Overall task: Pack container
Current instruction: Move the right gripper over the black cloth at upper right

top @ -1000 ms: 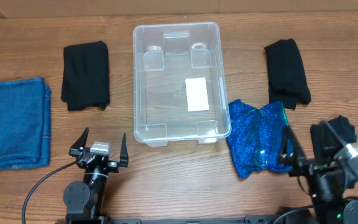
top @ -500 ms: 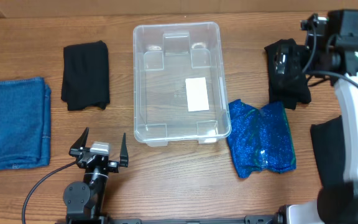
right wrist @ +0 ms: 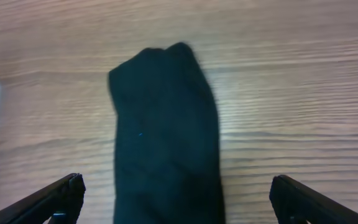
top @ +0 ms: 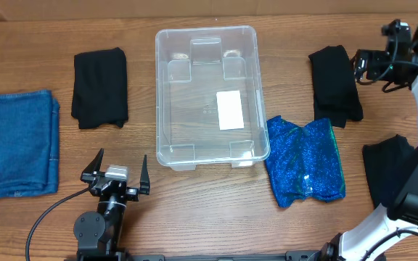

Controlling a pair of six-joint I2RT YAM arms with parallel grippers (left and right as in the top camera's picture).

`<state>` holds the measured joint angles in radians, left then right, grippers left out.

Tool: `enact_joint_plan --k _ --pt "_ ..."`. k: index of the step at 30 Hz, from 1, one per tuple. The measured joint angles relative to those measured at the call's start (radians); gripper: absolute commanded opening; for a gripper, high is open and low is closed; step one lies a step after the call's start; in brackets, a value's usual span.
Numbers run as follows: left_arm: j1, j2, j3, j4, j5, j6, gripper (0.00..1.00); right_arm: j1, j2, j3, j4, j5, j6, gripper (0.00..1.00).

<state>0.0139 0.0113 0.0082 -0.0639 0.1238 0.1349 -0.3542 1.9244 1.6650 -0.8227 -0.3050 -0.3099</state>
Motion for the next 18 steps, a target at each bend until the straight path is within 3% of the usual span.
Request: enact_joint_plan --k 4,6,11,13,18 --pt "0.000 0.000 0.000 0.000 0.000 0.000 1.00 0.002 0.035 0.000 -0.043 -0.124 -0.075 1.00" --pt "0.000 0.000 0.000 0.000 0.000 0.000 1.00 0.001 0.037 0.001 -0.041 -0.133 -0.030 1.00" --pt "0.000 0.000 0.000 0.000 0.000 0.000 1.00 -0.058 0.036 0.002 -0.094 -0.027 0.386 1.00" --pt "0.000 0.000 0.000 0.000 0.000 0.000 1.00 -0.083 0.020 0.002 -0.093 -0.003 0.478 1.00" --pt "0.000 0.000 0.000 0.000 0.000 0.000 1.00 -0.080 -0.014 0.002 -0.083 -0.015 0.311 1.00"
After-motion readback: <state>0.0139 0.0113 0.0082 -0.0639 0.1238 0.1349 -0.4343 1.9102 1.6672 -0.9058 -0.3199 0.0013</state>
